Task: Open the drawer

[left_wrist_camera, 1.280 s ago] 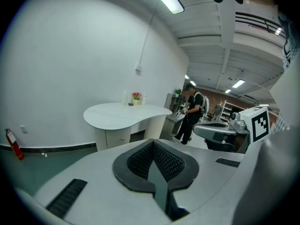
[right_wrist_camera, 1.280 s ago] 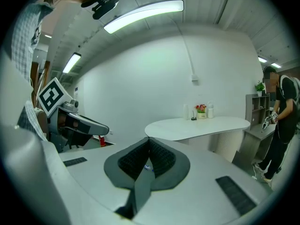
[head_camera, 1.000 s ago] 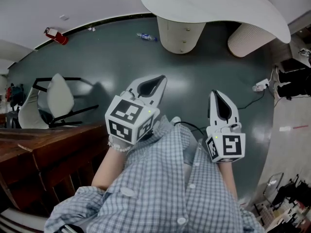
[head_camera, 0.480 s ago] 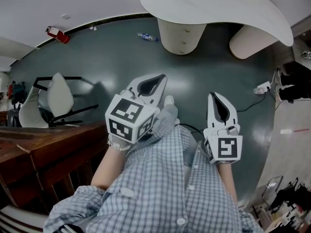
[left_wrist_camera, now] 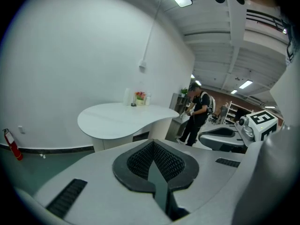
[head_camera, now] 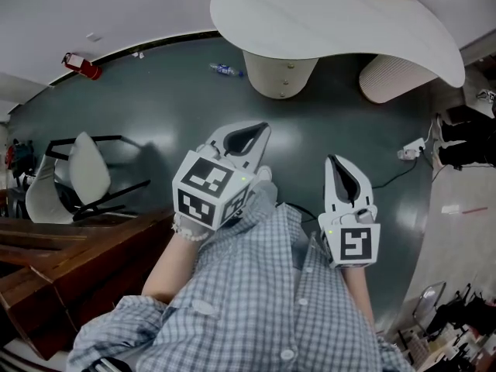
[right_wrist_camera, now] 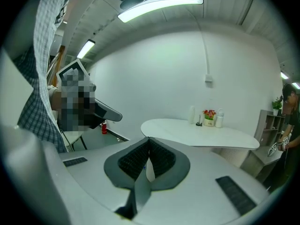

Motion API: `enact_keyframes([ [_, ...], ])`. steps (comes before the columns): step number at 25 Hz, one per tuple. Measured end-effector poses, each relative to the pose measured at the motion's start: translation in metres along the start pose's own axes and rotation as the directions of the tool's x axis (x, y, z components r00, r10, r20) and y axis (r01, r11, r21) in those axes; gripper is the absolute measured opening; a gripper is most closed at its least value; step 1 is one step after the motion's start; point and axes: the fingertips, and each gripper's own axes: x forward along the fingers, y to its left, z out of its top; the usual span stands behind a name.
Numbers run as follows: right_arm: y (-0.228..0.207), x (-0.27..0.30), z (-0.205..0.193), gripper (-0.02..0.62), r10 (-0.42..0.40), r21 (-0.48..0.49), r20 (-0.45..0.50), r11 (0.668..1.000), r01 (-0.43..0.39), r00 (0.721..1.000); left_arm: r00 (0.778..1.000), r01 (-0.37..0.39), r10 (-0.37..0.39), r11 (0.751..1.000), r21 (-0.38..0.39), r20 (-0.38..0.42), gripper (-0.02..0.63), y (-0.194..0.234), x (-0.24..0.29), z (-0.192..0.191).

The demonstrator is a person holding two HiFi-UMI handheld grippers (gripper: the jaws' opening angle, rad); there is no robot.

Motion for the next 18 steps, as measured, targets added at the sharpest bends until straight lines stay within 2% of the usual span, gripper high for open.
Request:
enact_keyframes([
  [7,-0.02,0.045,0.021,0.009,-0.002,-0.021,0.019,1.0,0.003,1.0,0.999,0.033,-0.033,0.999,0.013,-0.007,-0.003,0.025,0.024,0.024],
  [18,-0.027,0.115,0.033,0.008,-0.024,-0.017,-0.007,1.0,0.024,1.0,0.999,0.03,-0.03,1.0,0.005,0.013,-0.003,0.088,0.05,0.041],
])
